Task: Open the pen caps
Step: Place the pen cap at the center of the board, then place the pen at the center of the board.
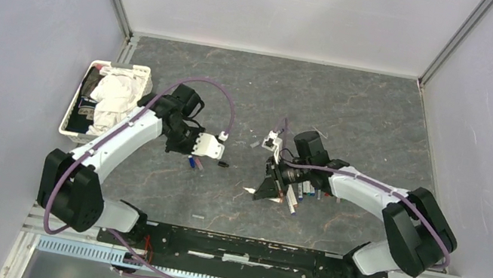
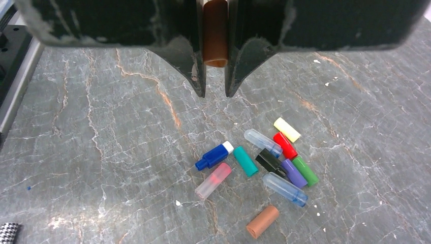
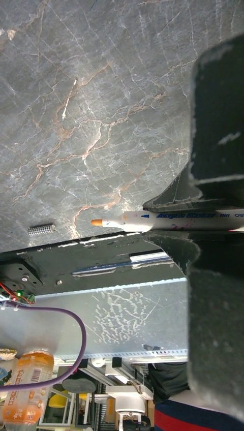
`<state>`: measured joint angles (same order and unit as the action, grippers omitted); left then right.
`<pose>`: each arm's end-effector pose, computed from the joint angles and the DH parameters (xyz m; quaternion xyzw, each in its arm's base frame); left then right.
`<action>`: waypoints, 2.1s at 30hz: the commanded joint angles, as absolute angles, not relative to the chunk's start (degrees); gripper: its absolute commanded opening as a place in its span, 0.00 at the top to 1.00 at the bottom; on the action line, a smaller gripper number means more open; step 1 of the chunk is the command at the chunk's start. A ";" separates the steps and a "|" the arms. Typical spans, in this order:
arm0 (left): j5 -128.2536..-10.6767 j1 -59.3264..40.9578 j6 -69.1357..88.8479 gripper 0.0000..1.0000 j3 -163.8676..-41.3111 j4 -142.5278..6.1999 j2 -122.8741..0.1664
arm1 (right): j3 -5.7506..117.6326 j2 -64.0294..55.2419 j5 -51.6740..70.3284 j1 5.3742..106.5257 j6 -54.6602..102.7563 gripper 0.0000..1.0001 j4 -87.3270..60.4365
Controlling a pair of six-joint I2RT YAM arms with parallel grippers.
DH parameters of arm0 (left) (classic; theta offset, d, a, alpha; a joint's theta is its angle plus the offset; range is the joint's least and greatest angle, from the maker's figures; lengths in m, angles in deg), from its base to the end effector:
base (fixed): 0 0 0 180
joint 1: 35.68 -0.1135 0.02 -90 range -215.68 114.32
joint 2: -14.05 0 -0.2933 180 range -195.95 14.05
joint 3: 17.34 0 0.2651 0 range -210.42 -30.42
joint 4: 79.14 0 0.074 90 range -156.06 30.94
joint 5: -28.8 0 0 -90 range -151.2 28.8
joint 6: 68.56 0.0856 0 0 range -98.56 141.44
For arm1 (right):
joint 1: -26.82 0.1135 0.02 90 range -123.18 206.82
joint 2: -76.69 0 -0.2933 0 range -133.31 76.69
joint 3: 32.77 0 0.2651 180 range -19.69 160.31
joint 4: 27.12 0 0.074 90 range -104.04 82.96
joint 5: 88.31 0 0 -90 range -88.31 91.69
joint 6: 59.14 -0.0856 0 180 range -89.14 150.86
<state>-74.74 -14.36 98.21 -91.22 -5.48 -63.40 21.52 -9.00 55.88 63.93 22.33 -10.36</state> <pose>0.2308 -0.1116 0.2300 0.7539 0.6370 -0.0523 0.1523 0.2029 0.2406 0.1754 -0.3629 0.7657 0.5154 0.1280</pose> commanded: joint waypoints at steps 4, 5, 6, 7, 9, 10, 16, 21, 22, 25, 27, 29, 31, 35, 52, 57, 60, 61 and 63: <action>-82.71 -14.46 95.22 0.98 -92.64 -6.96 -62.05 | 21.42 -3.55 52.18 62.73 21.69 1.00 -11.40; -84.88 -14.30 92.26 0.98 -92.00 -9.60 -61.99 | 21.60 -2.63 47.74 61.79 21.63 1.00 -10.07; -86.56 -14.28 89.37 0.98 -91.17 -11.70 -62.05 | 21.57 -1.84 42.67 60.77 21.54 1.00 -8.81; -88.28 -14.22 87.38 0.96 -90.21 -13.67 -62.14 | 21.18 -0.74 39.10 59.61 21.23 1.00 -8.01; -89.71 -13.65 83.71 0.94 -87.38 -18.58 -62.53 | 19.80 2.36 28.93 58.24 20.13 1.00 -7.10; -89.46 -12.94 82.41 0.93 -86.02 -21.23 -62.97 | 19.17 3.79 24.94 57.92 20.08 1.00 -7.08; -84.00 -10.46 77.93 0.79 -82.38 -31.95 -69.38 | 13.67 12.92 6.84 55.91 18.04 1.00 -7.13; -80.66 -10.34 76.07 0.67 -81.66 -36.47 -73.83 | 9.53 15.48 -1.98 54.18 16.07 1.00 -8.31; -80.36 -10.32 75.59 0.64 -81.52 -36.93 -73.96 | 9.08 15.26 -3.11 54.07 15.87 1.00 -8.68; -79.74 -10.17 74.48 0.52 -81.97 -36.59 -73.74 | 8.46 13.92 -6.54 53.83 14.85 1.00 -9.79; -79.93 -10.20 73.46 0.39 -82.87 -34.85 -72.80 | 7.78 13.22 -7.89 53.79 14.46 1.00 -11.60; -80.33 -10.20 72.59 0.26 -84.12 -33.54 -71.80 | 7.64 12.42 -8.51 53.76 14.45 1.00 -12.82; -80.34 -10.20 70.39 0.06 -86.04 -31.56 -70.70 | 7.88 11.13 -8.96 53.71 14.51 0.97 -13.61; -80.19 -10.60 64.57 0.00 -91.87 -27.91 -69.91 | 7.73 8.67 -10.18 53.54 14.68 0.90 -15.77; -81.63 -14.85 57.16 0.00 -107.54 -15.99 -66.60 | 7.29 8.02 -9.26 53.41 14.85 0.68 -15.33; -83.08 -15.62 55.50 0.00 -107.98 -15.45 -66.22 | 10.07 8.81 -8.23 53.37 16.39 0.67 -15.27; -83.31 -16.79 54.90 0.00 -108.33 -15.62 -65.83 | 15.82 5.37 -5.95 53.42 19.65 0.59 -14.55; -83.47 -17.25 54.73 0.00 -108.42 -15.68 -65.65 | 17.66 3.85 -4.44 53.35 20.50 0.56 -14.32; -84.26 -18.25 54.70 0.00 -108.33 -15.72 -65.29 | 22.41 -0.01 -0.33 53.38 22.66 0.52 -14.49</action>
<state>-81.43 -16.44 57.77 -105.79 -15.84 -67.83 13.17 4.66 -6.35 53.63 18.09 -12.48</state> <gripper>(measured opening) 0.996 0.448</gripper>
